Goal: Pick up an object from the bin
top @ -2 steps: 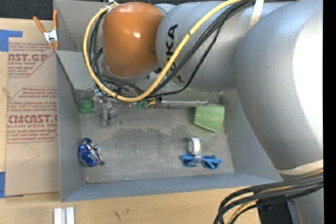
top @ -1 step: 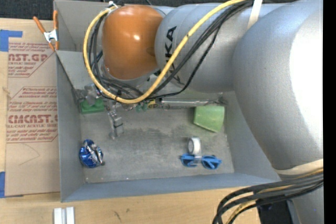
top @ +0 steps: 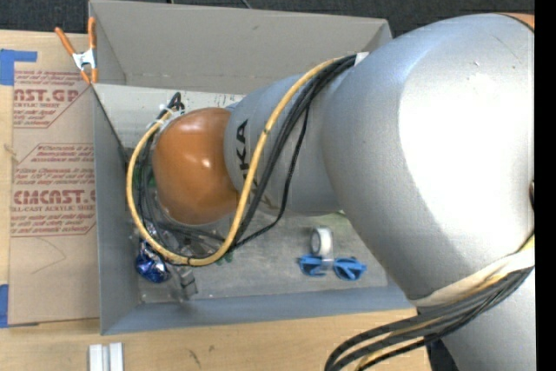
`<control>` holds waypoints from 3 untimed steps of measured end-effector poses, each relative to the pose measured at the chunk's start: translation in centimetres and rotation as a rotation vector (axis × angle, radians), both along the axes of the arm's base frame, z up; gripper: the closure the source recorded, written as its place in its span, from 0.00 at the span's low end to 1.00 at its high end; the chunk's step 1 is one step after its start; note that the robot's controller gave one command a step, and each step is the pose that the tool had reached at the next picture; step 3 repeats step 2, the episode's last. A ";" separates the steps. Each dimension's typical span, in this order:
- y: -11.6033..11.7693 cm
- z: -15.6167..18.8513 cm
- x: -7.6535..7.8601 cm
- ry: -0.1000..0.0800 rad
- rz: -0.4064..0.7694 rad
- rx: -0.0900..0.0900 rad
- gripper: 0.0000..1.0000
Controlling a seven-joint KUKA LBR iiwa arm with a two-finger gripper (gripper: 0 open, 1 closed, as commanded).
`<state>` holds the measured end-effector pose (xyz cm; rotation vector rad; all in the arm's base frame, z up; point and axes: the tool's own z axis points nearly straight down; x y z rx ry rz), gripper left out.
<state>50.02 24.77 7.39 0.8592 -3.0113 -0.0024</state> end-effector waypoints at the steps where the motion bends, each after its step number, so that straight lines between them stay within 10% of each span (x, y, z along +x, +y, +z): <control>1: 0.0 0.5 0.5 -0.010 -0.005 0.004 1.00; 2: -4.7 25.2 -0.2 -0.020 0.364 0.005 1.00; 3: -4.7 25.2 -0.2 -0.020 0.364 0.005 1.00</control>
Offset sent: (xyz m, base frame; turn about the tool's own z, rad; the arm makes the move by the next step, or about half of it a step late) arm 0.0000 0.0000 0.0000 0.0000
